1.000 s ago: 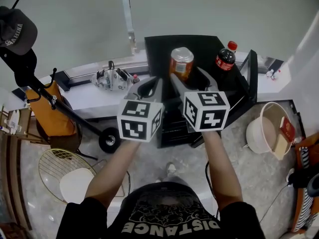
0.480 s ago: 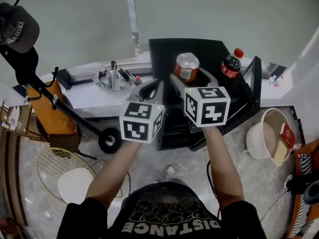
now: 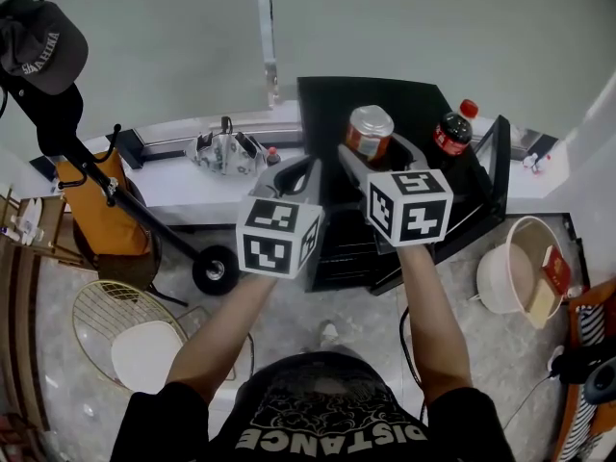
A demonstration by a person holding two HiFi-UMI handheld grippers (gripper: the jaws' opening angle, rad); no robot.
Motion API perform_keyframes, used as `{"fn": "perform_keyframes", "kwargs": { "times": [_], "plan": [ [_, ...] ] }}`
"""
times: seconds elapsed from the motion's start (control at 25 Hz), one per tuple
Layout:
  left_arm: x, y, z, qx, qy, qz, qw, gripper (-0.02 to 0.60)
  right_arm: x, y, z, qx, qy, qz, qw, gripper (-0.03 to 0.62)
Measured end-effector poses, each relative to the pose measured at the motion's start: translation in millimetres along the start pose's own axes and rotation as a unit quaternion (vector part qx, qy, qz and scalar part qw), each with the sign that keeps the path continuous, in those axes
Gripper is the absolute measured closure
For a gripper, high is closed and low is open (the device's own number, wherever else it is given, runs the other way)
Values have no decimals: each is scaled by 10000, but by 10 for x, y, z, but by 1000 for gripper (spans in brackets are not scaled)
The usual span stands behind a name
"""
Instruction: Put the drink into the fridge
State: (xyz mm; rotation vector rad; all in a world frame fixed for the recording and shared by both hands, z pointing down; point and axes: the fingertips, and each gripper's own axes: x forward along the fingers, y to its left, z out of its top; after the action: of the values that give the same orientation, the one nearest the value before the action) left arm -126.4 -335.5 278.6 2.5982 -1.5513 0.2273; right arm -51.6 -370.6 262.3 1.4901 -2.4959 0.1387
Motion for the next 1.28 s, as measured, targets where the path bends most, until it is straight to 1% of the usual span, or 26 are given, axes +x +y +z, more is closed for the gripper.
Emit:
{"fn": "perform_keyframes", "kwargs": {
  "times": [0.36,0.72,0.96,1.28],
  "plan": [
    [-167,-143,-24,60,-5,-144,9999,575,-241,93,20,57,-232,-75,9997,275],
    [-393,-494,-60,133,-48,-484,9987,577,-766,138,21,93,-592,-379,9975,275],
    [-523,-826,-191,122,25,-859,9962,577,-1160,137,-79,209,-697,-654,9952,275],
    [-543,-1330,-376,82,72,-1356,9907,577,-1627,-3,-394,369,-714,-1042,9913,275]
  ]
}}
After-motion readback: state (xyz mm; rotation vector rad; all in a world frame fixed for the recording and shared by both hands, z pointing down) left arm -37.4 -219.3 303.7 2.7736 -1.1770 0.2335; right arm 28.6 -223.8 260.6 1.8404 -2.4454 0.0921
